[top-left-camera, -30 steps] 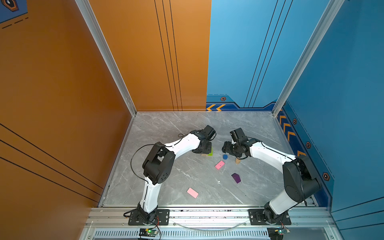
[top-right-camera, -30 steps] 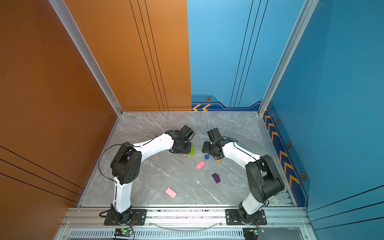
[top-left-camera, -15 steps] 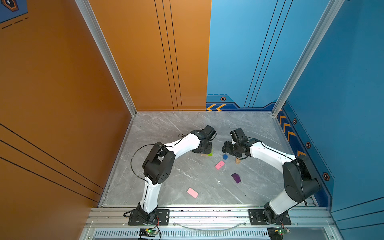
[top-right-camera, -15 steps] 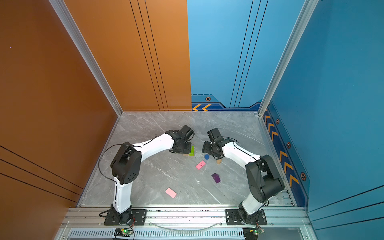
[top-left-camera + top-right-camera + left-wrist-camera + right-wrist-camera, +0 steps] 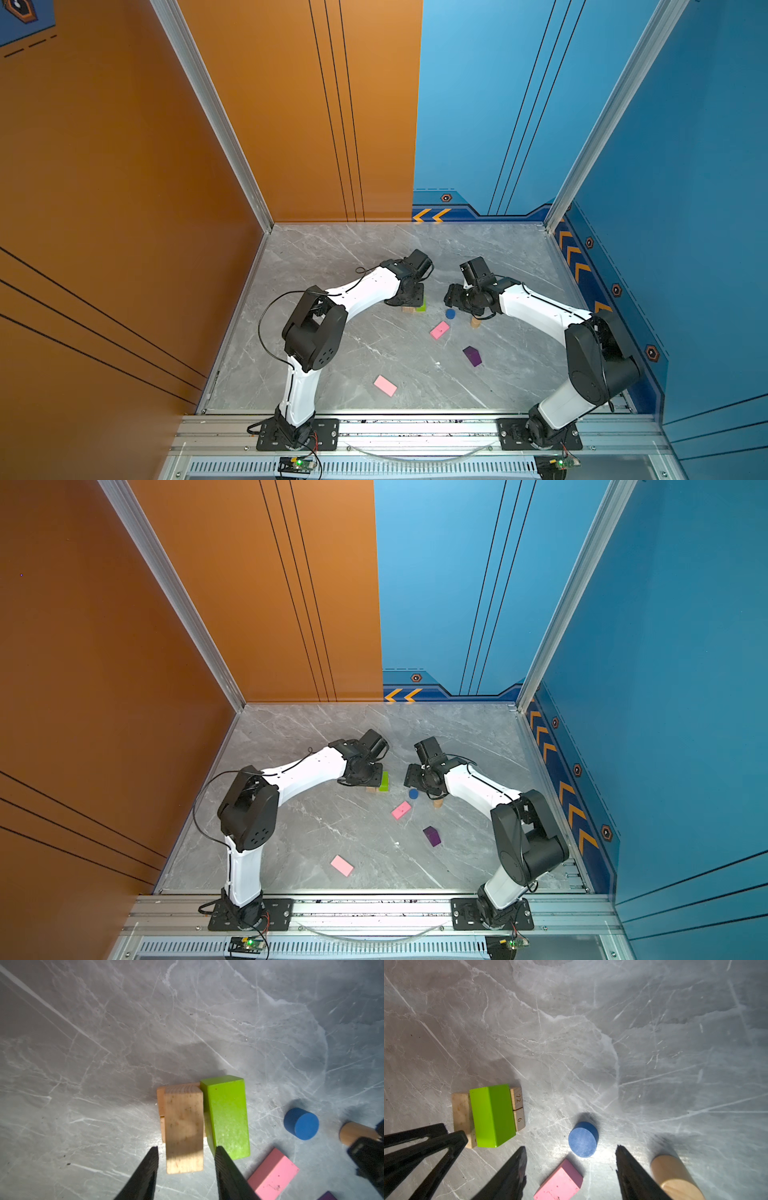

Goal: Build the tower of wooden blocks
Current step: 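Open the left gripper and lift it away from the placed block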

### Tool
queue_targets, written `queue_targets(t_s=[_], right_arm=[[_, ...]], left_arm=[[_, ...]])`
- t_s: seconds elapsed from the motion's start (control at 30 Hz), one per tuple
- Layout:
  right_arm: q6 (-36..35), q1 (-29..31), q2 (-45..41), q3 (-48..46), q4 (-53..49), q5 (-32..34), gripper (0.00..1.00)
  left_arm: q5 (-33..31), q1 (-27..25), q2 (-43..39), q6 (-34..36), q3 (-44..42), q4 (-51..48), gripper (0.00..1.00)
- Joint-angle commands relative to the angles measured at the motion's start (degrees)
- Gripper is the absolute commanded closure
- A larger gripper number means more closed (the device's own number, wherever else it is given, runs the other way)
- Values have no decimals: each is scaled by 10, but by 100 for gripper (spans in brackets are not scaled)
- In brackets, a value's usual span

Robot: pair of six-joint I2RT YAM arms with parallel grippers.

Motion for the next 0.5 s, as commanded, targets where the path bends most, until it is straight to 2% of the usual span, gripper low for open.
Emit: queue_targets(t_s=[0.0,0.1,0.23,0.37,0.47], right_arm=[[-9,-3,-14,-7,0,-4,31],[-9,-3,-16,-7,-1,-3,30],[-9,-3,-17,-8,-1,-3,31],[-6,-1,-18,-10,5,-7,40],[-6,1,-17,-9,10,-12,51]], left_arm=[[-21,-6,-28,5,6,-19,54],[-29,-7,-40,7,3,-24,58],[-41,-8,-70,8,-13,-25,71],[-44,-18,-110,12,-42,-23,97],[-37,-25,-135,12,-78,-14,100]])
